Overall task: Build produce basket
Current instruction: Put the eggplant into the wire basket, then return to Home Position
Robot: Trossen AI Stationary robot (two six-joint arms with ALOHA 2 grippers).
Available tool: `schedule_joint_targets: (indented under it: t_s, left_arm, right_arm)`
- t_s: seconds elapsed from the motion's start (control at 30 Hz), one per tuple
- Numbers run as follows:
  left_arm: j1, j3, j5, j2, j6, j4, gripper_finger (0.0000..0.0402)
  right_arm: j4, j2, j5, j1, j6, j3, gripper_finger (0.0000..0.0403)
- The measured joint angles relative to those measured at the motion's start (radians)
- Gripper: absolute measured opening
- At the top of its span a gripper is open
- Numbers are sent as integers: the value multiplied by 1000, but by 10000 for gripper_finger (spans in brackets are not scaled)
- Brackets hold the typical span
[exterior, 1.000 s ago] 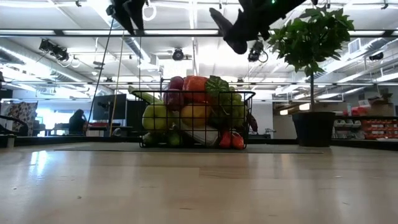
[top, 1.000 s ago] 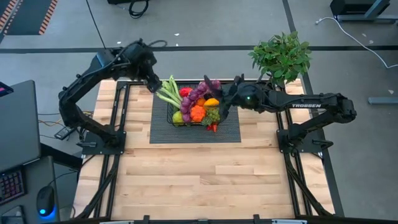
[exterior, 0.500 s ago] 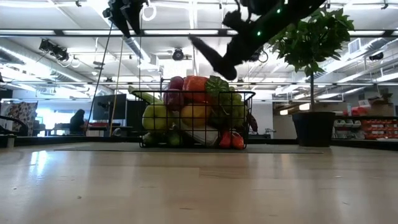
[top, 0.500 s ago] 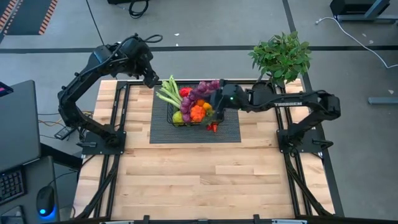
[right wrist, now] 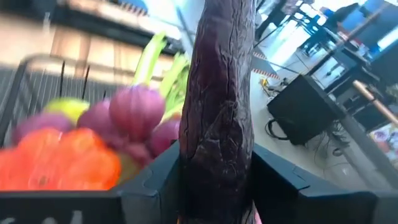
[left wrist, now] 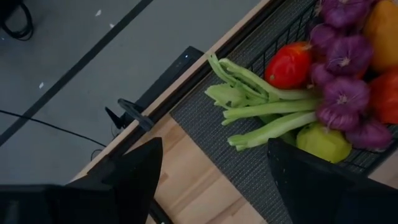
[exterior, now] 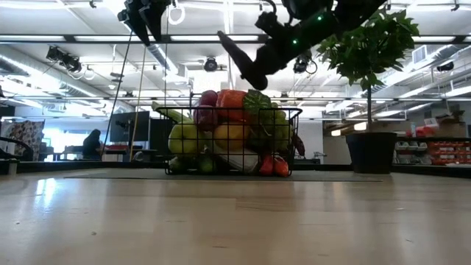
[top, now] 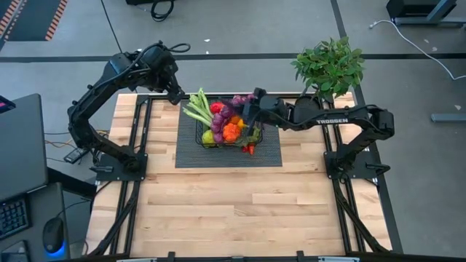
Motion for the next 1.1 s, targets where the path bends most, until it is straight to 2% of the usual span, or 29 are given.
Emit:
schedule_joint_targets:
  t_s: [0.3,0.57,0.7,0.9,1.1]
  left_arm:
    - [0,0,1,0,-7,0,293]
    - [0,0,1,0,-5,0,293]
    - [0,0,1,0,-4,2,293]
    - [0,0,2,0,-6,6,293]
    - [-12,0,109,0,-48,143,293]
  right_arm:
    - [66,0,-68,-8,404,0,240]
    - [70,0,-49,-8,406,0,306]
    - [70,-8,-79,6,438,0,313]
    - [74,-76,-89,30,614,0,309]
    - [21,-157,-67,54,809,0,307]
